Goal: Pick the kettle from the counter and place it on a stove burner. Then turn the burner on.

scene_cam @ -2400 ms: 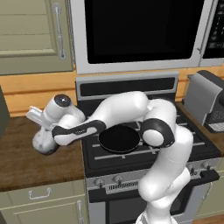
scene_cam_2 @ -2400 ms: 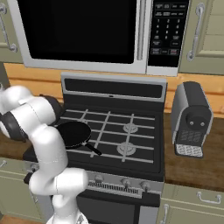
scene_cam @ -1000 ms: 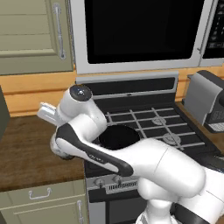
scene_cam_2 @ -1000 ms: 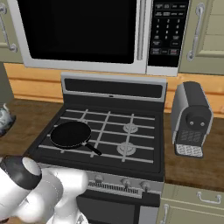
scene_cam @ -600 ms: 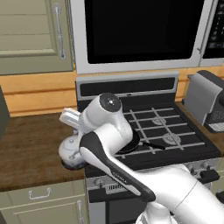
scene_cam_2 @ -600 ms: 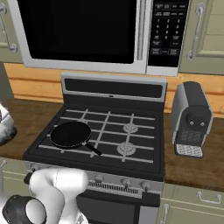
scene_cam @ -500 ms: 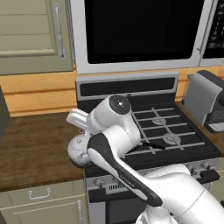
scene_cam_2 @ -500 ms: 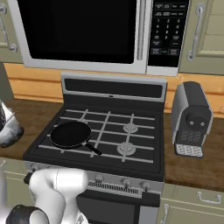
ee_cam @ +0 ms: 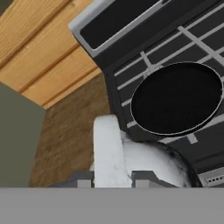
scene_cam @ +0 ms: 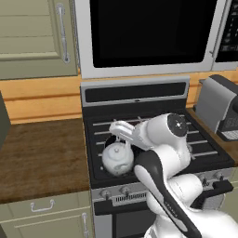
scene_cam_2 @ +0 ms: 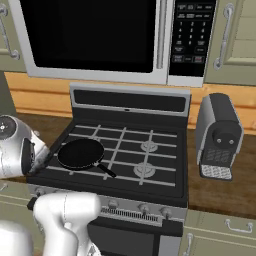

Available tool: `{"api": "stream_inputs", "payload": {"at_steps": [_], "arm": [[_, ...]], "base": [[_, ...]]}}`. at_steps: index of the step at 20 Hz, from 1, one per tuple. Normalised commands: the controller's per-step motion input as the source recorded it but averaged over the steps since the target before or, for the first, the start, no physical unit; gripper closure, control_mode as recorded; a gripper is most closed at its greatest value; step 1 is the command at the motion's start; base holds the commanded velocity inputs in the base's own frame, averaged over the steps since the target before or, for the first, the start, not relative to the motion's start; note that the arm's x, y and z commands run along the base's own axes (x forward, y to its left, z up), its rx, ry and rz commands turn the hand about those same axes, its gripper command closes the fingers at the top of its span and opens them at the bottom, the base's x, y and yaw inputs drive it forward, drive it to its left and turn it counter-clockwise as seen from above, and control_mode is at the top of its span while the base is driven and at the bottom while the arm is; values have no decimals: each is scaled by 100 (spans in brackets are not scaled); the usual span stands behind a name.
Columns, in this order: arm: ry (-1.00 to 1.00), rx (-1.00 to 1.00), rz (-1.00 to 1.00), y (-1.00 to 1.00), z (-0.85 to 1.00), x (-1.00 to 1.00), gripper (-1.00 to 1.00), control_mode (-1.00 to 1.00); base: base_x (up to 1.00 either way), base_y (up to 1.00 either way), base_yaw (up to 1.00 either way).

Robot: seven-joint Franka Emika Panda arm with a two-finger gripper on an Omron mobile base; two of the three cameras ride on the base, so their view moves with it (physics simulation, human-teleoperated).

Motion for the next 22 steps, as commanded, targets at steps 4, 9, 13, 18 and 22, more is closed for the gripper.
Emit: {"api": "stream_inputs", "payload": {"at_steps": [4,9,13,18,22], "arm": [[-2,0,-7,-100,13,-11,100,-100],[0,0,-12,-100,18,-1,100,-100],[0,0,-11,-100,3,-6,100,-100],[0,0,-8,-100,0,-5,100,-100],[0,0,-7,-100,-1,0,100,-100]], "base": [[0,0,0],[0,0,0],[0,0,0],[0,0,0],[0,0,0]]}}
